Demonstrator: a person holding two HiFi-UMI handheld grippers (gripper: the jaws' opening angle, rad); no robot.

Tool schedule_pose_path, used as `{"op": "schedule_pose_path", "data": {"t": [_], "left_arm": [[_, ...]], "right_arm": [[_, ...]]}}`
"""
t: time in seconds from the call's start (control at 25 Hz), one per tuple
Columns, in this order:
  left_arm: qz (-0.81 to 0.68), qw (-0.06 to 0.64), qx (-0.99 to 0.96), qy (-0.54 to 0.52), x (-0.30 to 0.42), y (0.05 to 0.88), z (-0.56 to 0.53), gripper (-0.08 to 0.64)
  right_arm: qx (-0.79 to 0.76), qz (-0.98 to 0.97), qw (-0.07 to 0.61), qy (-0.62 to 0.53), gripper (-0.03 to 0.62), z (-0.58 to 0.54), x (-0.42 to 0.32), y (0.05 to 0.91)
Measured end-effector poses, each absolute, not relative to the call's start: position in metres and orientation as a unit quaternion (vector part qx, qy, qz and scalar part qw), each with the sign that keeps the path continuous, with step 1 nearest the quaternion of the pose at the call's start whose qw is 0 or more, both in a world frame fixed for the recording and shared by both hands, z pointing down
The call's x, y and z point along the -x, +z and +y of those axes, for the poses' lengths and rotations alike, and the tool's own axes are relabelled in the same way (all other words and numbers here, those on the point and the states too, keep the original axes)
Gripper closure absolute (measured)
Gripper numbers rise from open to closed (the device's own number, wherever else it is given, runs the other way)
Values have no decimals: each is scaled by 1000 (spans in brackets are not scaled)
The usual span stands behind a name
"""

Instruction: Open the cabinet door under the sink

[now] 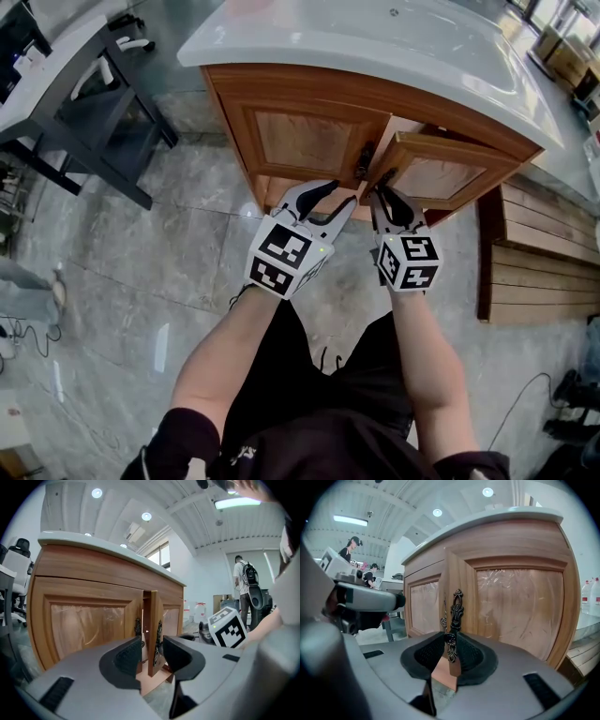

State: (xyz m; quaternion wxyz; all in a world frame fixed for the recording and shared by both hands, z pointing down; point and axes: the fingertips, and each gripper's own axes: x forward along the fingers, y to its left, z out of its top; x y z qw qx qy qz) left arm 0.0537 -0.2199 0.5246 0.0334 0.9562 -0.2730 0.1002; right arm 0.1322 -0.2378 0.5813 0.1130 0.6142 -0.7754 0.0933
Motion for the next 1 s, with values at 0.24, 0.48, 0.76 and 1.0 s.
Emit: {"op": "schedule_pose_path", "data": {"t": [0.24,0.48,0.76,1.0], "left_arm": [[-214,15,-974,68,-97,490,-213,360],[-201,-1,-977,67,-126,476,-217,360],[-177,-19,-982,64,-139,469,-214,427],[-152,-2,-986,64,-139,469,-209,449]], "right_arm": [[-594,-791,114,89,499,-211,-130,581],[-588,-796,110,88,497,-199,-132,582],[-587,-797,109,89,497,-192,-132,580],[-587,-797,108,95,491,-190,-133,580]]}}
